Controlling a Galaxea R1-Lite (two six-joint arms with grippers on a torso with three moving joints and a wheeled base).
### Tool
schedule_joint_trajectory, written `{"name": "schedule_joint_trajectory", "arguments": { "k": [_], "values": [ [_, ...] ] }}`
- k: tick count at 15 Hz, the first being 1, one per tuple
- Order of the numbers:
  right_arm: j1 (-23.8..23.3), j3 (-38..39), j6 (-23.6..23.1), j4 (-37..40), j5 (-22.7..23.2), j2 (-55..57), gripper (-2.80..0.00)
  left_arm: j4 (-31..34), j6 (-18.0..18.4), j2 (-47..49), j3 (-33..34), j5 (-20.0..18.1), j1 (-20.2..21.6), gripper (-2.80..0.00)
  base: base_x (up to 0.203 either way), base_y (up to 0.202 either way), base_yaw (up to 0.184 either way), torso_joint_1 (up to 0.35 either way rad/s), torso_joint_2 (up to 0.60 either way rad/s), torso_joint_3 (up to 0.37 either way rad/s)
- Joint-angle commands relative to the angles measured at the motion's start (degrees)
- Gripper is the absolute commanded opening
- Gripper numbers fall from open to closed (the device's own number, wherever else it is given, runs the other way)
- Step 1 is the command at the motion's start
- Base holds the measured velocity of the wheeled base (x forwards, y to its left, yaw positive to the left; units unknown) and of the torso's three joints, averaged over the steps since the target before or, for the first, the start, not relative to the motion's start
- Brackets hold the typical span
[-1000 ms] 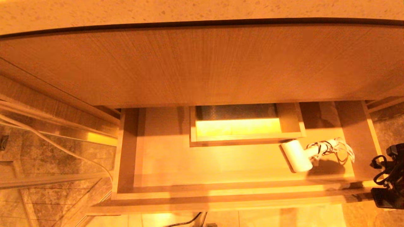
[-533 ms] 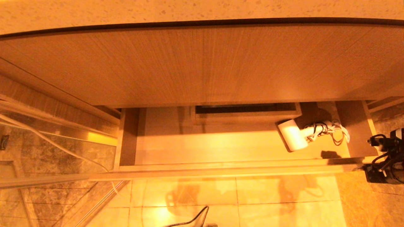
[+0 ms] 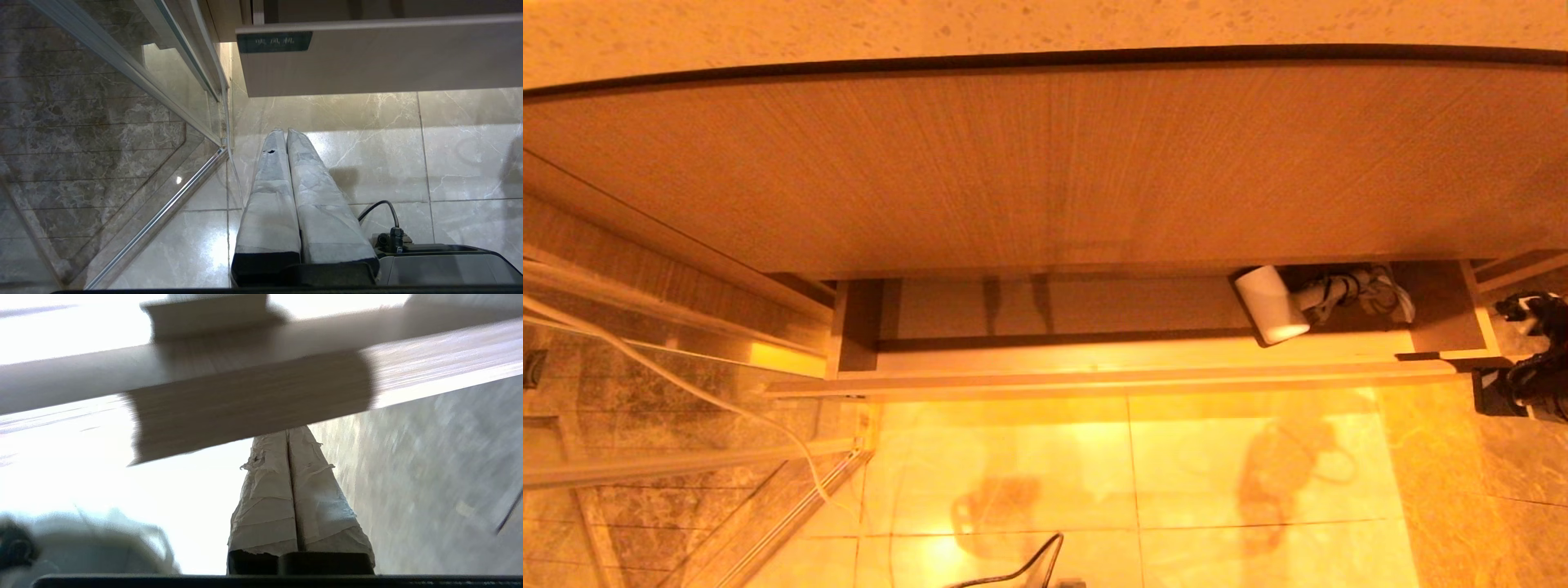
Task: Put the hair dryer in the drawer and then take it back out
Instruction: Close the drawer
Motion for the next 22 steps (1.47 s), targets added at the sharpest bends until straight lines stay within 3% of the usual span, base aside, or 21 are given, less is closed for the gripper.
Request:
{"name": "schedule_joint_trajectory", "arguments": {
  "k": [1,13,22],
  "values": [
    [0.04,1.21,-0.21,-1.49,0.14,-2.89,-2.80,-0.02,-0.04,0.00,0.00,0.02,0.00,-2.80,0.000,0.000,0.000,0.000,0.00,0.000],
    [0.30,3.81,-2.03,-13.97,0.19,-1.10,-2.80,-0.02,-0.04,0.00,0.00,0.02,0.00,-2.80,0.000,0.000,0.000,0.000,0.00,0.000],
    [0.30,3.05,-4.33,-17.15,-0.08,0.62,-2.80,-0.02,-0.04,0.00,0.00,0.02,0.00,-2.80,0.000,0.000,0.000,0.000,0.00,0.000]
  ]
}}
